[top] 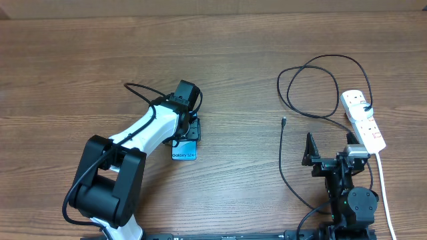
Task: Plug charger to phone and switch on socket
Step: 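Close the left gripper on the phone's bottom edge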
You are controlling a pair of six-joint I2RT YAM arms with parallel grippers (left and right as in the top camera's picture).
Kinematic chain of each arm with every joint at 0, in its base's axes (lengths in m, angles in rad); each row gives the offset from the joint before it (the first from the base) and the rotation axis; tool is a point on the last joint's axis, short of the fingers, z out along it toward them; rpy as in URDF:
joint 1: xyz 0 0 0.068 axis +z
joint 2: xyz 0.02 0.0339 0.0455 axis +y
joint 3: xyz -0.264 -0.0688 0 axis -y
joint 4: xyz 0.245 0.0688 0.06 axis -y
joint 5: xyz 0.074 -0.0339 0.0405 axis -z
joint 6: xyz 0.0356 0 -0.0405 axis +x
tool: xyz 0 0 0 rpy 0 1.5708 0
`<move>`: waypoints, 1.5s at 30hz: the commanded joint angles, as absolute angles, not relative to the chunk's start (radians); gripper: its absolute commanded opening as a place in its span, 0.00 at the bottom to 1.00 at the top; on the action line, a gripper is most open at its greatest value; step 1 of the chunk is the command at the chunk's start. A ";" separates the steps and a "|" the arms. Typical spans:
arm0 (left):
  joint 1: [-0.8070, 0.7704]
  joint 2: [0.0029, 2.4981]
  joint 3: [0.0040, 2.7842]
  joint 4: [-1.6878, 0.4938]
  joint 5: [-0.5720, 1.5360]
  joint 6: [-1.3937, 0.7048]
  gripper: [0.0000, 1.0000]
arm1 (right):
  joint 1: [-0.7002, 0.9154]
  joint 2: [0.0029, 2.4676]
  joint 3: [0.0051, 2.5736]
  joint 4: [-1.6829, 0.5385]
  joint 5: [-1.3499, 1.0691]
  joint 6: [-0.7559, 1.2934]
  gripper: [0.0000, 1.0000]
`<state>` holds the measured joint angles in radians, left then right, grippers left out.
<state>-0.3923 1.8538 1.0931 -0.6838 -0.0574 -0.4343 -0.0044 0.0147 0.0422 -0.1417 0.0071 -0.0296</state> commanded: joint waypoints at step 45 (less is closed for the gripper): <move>-0.391 1.922 1.262 -0.904 0.021 -0.381 0.48 | 0.003 0.003 0.033 -0.136 0.009 -0.035 1.00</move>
